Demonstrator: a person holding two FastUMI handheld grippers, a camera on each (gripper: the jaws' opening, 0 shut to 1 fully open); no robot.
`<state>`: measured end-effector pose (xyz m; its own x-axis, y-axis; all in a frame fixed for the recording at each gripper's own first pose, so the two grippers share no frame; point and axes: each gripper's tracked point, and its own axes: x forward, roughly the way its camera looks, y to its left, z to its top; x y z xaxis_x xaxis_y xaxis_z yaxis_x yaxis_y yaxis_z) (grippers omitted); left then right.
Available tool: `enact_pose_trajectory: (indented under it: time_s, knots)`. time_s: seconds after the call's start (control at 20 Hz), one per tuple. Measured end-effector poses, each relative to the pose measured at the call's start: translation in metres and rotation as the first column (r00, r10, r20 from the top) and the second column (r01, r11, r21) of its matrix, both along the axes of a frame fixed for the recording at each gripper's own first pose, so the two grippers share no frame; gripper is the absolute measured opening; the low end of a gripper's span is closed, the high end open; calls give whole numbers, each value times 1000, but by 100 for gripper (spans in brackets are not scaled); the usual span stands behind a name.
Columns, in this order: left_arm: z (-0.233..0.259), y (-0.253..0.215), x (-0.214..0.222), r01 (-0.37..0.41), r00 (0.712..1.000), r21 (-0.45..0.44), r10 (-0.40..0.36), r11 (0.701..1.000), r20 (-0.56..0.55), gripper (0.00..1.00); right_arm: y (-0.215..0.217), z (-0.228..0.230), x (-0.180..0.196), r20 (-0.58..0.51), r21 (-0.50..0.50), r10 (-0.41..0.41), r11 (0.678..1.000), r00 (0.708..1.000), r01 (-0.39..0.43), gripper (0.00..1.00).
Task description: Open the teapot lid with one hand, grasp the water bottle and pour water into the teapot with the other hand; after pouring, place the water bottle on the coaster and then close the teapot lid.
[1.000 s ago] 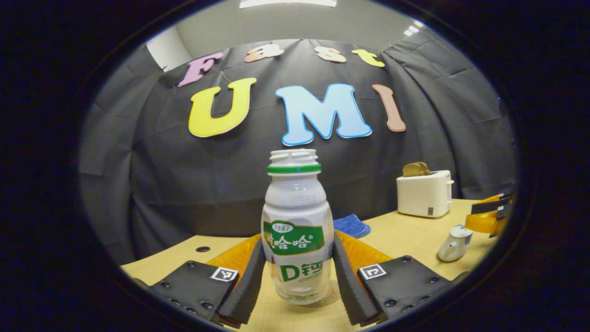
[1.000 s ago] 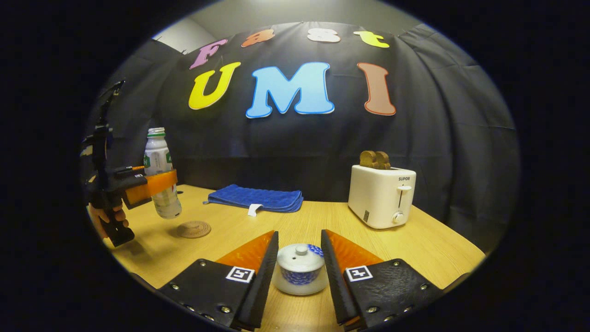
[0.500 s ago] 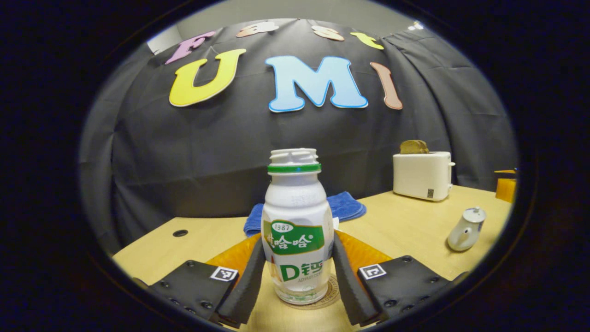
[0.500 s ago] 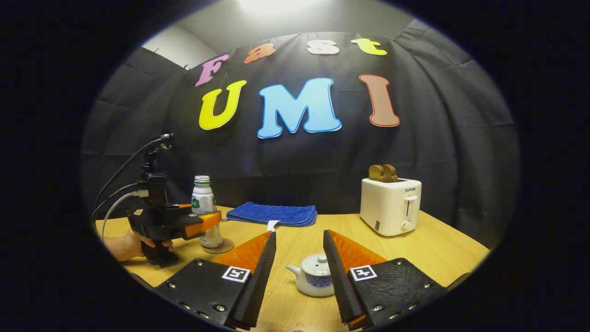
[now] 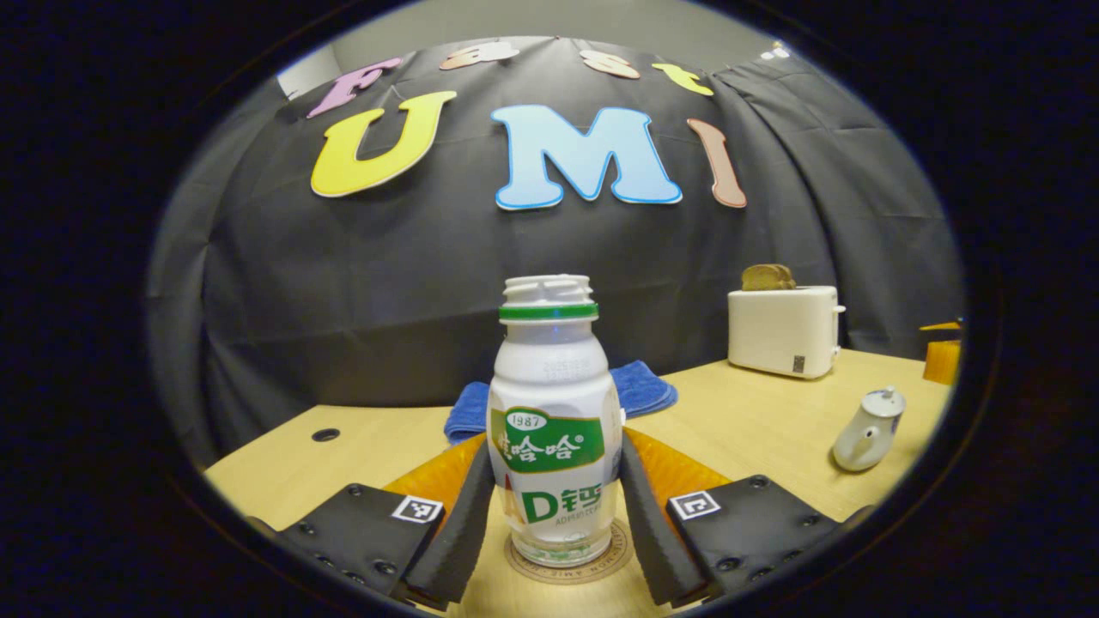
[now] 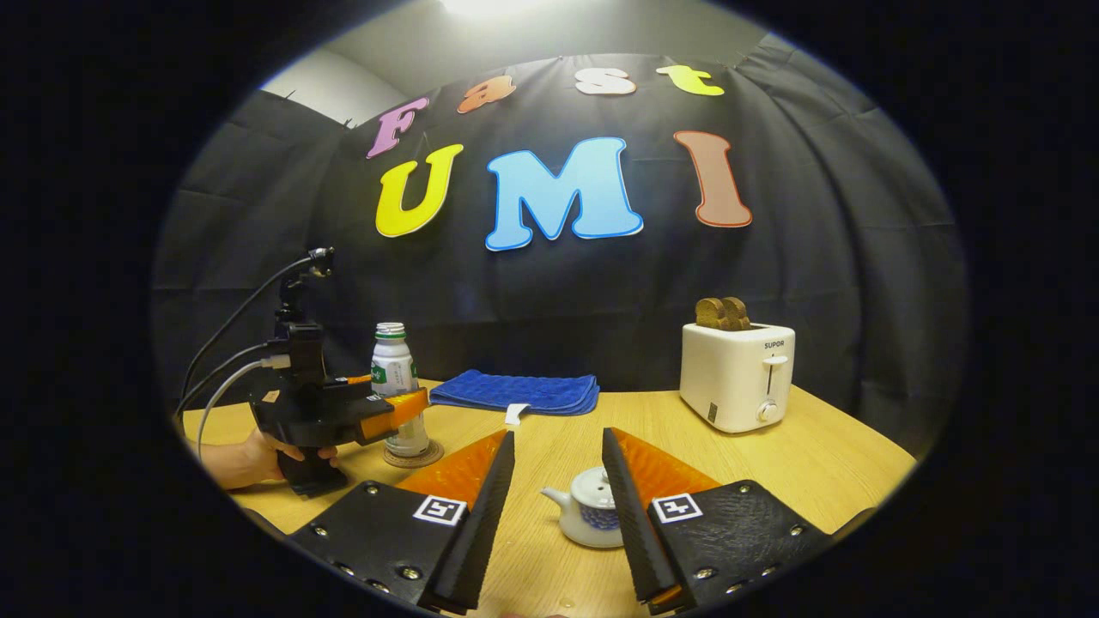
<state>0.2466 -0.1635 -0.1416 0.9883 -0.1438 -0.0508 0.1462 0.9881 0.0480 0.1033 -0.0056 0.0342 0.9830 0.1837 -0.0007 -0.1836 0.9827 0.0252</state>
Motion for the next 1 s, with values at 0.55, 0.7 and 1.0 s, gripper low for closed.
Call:
enact_pose_trajectory:
  time_s: [0.55,0.7,1.0]
  knots:
    - [2,3,-17,-7,1000,-50,6,999,-20,100,3,-1,-1,9,-15,8,1000,1000,-8,64]
    - [-4,1,-31,-3,999,-23,2,1000,-34,100,2,-5,1,14,-33,0,999,1000,1,64]
    - [9,10,-74,-19,1000,-40,19,999,-17,100,16,-15,-2,0,-72,-2,997,1000,2,64]
